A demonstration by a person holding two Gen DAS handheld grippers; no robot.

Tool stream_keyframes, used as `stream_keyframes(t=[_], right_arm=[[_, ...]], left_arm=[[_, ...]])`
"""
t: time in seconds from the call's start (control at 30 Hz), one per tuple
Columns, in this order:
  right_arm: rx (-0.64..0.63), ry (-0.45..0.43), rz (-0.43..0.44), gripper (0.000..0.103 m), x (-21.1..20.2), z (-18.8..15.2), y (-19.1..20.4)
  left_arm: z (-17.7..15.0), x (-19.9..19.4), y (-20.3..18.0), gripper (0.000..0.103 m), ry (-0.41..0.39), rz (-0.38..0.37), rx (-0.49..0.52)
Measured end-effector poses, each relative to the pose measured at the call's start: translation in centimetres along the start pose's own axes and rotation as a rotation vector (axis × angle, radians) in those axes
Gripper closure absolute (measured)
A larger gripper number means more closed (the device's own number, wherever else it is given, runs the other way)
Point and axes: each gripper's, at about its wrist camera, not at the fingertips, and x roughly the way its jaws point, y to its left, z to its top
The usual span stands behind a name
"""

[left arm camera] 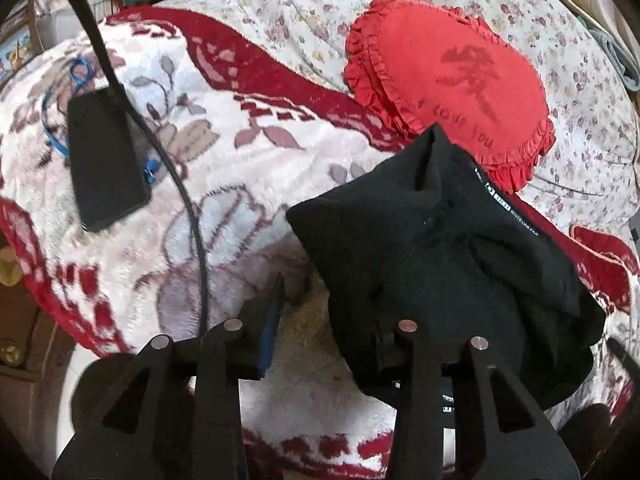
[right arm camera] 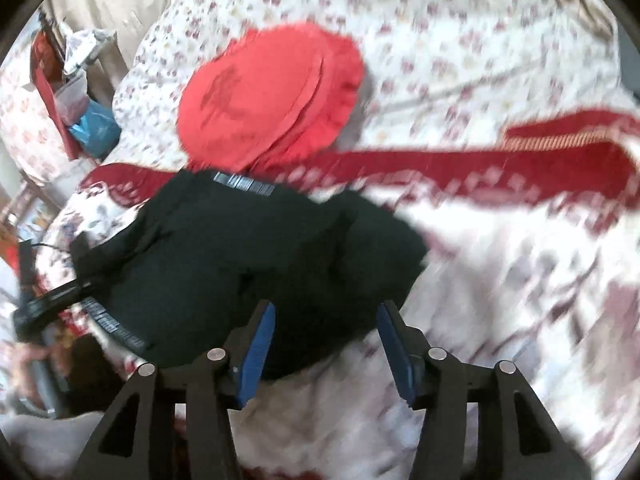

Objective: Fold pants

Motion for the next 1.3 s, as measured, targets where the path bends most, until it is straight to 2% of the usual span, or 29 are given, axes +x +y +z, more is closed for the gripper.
stream_keyframes(t=[0.13,0.2,0.27,0.33,0.4,0.53,0.6,0.77,0.9,0.97,1.07,1.13,1.17,1.2,1.23,1.3], right_arm=[[0.000,-0.013,0.015,0.050,2.0,2.5,-0.2],[0.005,0.028,0.067,0.050,4.0,3.1,0.0],[-0.002,0.086,0.111,0.051,6.2,3.0,0.3],[-0.043,0.144,0.100,0.071,7.9,2.3,0.9],[-0.116,0.136,0.054,0.084,8.1,2.2,1.9],[-0.201,0.042,-0.001,0.094,6.6,5.0,2.9],[-0.275,-0.033,-0.072,0.096,6.0,7.7,4.0],[-0.387,-0.172,-0.160,0.097,5.9,14.2,6.7],[-0.449,-0.261,-0.226,0.097,7.7,19.4,9.1],[-0.479,-0.270,-0.280,0.097,9.5,20.7,9.9],[-0.426,-0.168,-0.293,0.097,14.3,21.3,8.6],[-0.365,-0.027,-0.310,0.095,17.7,20.5,6.6],[-0.323,0.078,-0.286,0.095,19.2,19.9,5.5],[-0.288,0.123,-0.243,0.091,19.5,19.3,5.0],[-0.260,0.124,-0.185,0.088,18.9,18.7,4.7],[-0.280,0.071,-0.151,0.065,16.0,18.0,5.7]], left_arm=[[0.0,-0.9,-0.5,0.066,-0.007,0.036,0.057],[-0.3,-0.7,0.1,0.061,0.007,0.048,0.064],[-0.8,-0.3,1.0,0.051,0.016,0.053,0.045],[-1.2,0.3,1.8,0.051,0.049,0.043,0.023],[-1.4,0.4,2.3,0.051,0.070,0.034,0.020],[-1.7,-0.7,2.1,0.051,0.062,0.038,0.068],[-1.9,-0.9,2.2,0.049,0.064,0.044,0.089],[-1.8,-0.2,3.0,0.047,0.086,0.026,0.067],[-1.3,0.4,3.2,0.047,0.095,0.012,0.054],[-1.3,0.8,3.3,0.039,0.097,0.006,0.061],[-1.4,1.5,4.0,0.035,0.108,-0.003,0.054],[-1.4,2.0,4.5,0.035,0.124,-0.026,0.036],[-1.3,2.3,4.6,0.034,0.131,-0.032,0.028],[-1.4,2.4,4.7,0.034,0.136,-0.034,0.024],[-1.4,2.5,4.7,0.033,0.136,-0.032,0.026],[-1.5,2.5,4.5,0.033,0.131,-0.023,0.039]])
